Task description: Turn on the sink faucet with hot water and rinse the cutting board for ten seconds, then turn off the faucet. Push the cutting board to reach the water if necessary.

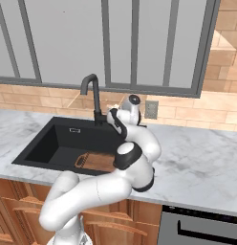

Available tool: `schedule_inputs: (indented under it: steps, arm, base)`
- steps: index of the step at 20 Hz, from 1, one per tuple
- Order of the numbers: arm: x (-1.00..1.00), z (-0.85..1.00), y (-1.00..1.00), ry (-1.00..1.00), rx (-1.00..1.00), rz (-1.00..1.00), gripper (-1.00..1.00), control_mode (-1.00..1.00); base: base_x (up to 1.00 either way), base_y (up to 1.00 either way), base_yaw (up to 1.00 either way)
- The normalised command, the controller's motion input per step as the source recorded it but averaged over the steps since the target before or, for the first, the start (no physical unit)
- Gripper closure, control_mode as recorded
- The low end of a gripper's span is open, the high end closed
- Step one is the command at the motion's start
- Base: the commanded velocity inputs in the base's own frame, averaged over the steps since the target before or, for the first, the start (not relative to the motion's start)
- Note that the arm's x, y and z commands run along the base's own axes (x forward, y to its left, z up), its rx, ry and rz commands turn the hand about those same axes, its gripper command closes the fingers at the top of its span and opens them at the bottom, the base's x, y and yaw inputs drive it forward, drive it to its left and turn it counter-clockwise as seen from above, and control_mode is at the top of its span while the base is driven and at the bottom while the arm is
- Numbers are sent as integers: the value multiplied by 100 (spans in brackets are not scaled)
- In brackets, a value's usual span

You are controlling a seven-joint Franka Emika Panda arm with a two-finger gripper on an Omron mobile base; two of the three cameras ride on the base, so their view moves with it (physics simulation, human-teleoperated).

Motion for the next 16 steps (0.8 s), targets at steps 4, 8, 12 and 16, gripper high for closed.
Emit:
schedule_inputs:
  steps: [4, 8, 12, 16]
  arm:
    - [-2, 0, 38, 0, 0, 0, 100, -100]
    - [0, 0, 36, 0, 0, 0, 100, -100]
    - [-1, 0, 36, 0, 0, 0, 100, -100]
    - [-13, -1, 28, 0, 0, 0, 100, -100]
  base:
    - [0, 0, 0]
    - [0, 0, 0]
    - [0, 0, 0]
    - [0, 0, 0]
